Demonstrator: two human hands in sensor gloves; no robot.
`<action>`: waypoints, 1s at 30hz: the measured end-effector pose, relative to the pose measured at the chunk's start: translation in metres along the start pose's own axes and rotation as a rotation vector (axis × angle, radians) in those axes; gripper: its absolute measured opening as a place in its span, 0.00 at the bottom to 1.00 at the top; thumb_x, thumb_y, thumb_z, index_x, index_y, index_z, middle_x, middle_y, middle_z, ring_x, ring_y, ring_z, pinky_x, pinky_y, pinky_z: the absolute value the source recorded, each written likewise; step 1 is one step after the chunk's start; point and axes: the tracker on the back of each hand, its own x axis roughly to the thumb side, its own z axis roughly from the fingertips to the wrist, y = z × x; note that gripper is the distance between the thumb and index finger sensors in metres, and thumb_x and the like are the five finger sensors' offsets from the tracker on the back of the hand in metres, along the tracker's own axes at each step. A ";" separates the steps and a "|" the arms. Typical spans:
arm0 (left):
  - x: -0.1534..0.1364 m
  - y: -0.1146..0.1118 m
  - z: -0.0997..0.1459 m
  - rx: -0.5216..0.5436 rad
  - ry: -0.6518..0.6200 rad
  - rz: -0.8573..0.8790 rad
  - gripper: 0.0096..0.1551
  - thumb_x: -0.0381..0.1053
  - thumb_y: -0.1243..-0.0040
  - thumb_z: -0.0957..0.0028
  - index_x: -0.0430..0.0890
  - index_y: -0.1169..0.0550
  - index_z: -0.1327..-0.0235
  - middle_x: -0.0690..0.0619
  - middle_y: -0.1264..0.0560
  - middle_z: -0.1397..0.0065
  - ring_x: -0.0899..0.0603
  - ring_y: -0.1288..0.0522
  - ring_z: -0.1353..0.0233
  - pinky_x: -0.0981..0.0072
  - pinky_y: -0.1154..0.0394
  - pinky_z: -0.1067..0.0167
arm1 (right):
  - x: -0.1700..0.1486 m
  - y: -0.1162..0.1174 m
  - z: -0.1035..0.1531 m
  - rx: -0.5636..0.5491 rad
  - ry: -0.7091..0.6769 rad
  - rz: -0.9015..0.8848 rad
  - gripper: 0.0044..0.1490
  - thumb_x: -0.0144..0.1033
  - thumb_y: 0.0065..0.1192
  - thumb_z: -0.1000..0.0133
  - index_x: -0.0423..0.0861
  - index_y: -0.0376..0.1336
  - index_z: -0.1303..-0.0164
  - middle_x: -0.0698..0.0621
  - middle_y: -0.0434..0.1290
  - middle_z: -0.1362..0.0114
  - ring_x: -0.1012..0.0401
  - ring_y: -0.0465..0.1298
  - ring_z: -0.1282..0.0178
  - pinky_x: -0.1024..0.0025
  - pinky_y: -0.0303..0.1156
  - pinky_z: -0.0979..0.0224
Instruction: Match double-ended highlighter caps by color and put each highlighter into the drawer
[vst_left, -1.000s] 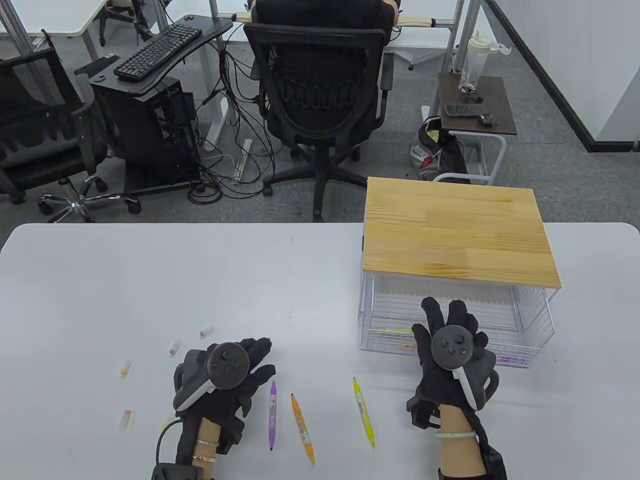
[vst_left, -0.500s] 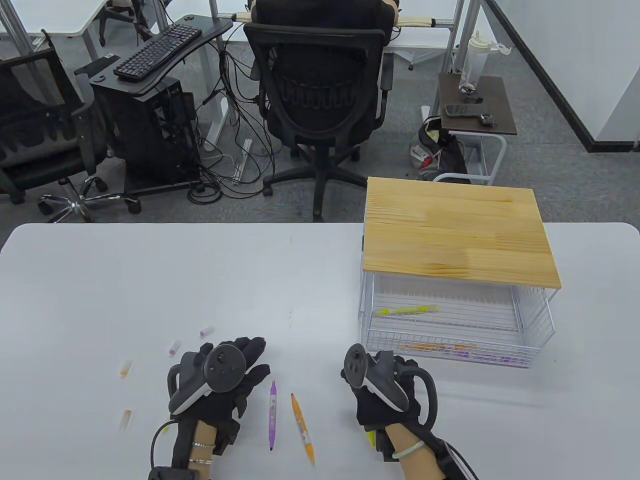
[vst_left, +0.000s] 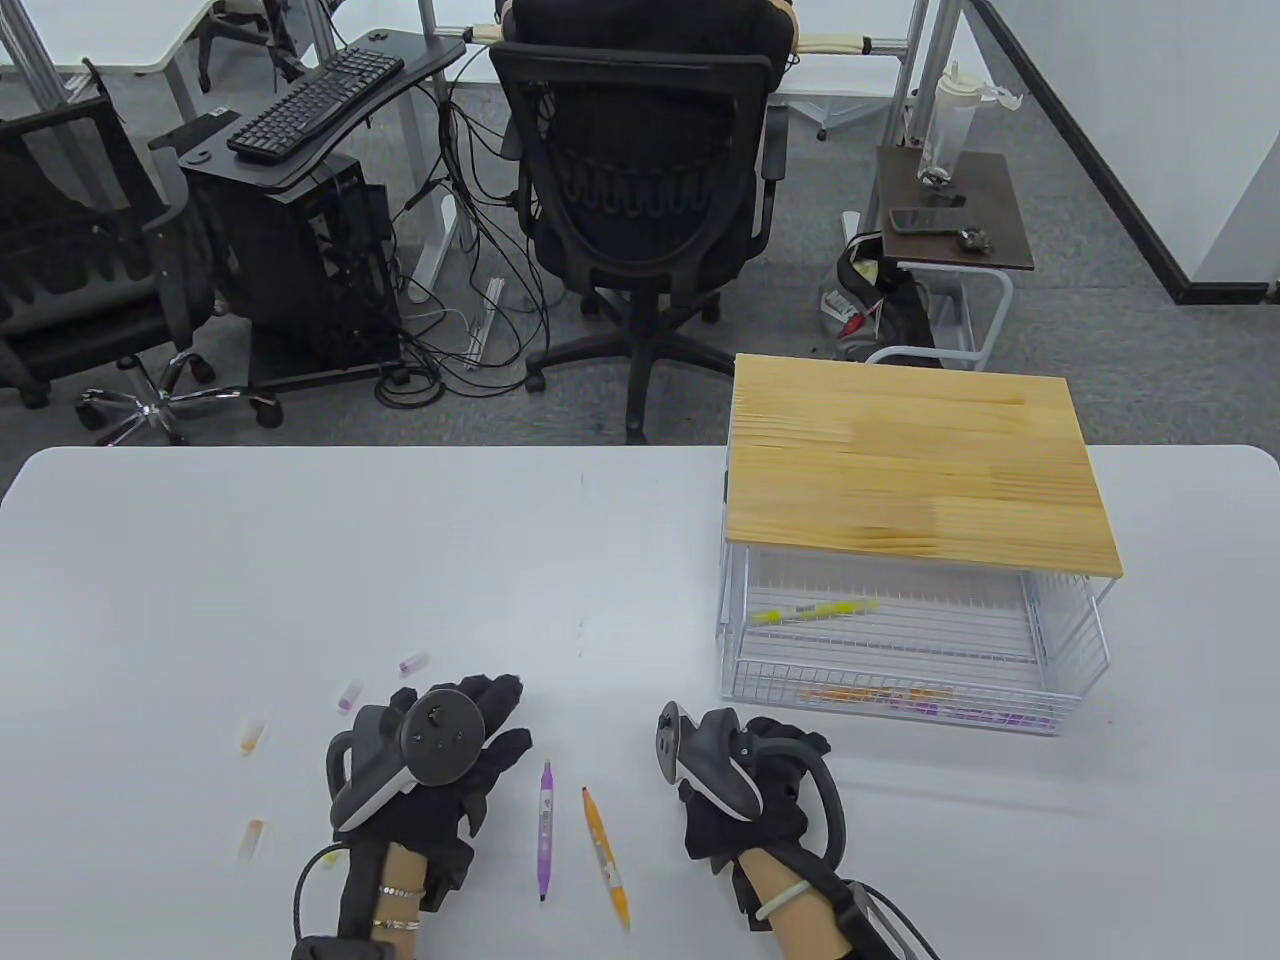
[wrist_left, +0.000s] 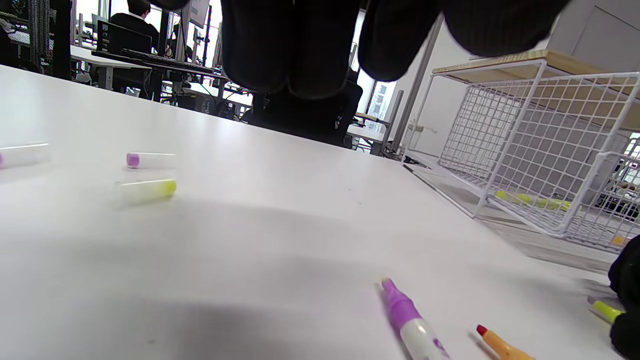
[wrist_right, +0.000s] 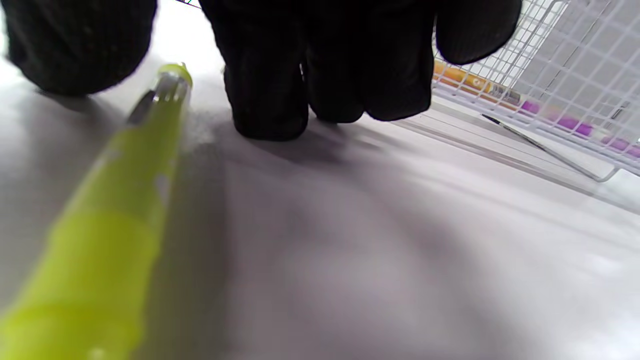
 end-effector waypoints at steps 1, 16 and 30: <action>0.000 0.000 0.000 -0.002 0.001 -0.001 0.37 0.65 0.46 0.50 0.55 0.28 0.26 0.47 0.28 0.20 0.35 0.29 0.23 0.30 0.46 0.26 | 0.000 0.001 -0.001 0.002 -0.002 -0.003 0.44 0.61 0.62 0.48 0.36 0.72 0.39 0.29 0.62 0.15 0.32 0.65 0.21 0.32 0.56 0.19; -0.015 0.018 0.014 0.078 0.035 0.047 0.36 0.64 0.46 0.50 0.55 0.27 0.26 0.46 0.27 0.21 0.35 0.28 0.24 0.29 0.46 0.27 | -0.002 0.001 -0.001 0.018 -0.017 -0.034 0.39 0.56 0.61 0.47 0.34 0.71 0.44 0.27 0.56 0.14 0.30 0.59 0.17 0.31 0.54 0.18; -0.020 0.018 0.020 0.082 0.057 0.048 0.36 0.64 0.46 0.50 0.54 0.27 0.26 0.46 0.26 0.21 0.35 0.28 0.24 0.29 0.45 0.27 | -0.029 -0.016 0.002 0.038 -0.075 -0.267 0.32 0.52 0.63 0.40 0.38 0.71 0.41 0.32 0.52 0.10 0.32 0.57 0.15 0.31 0.52 0.18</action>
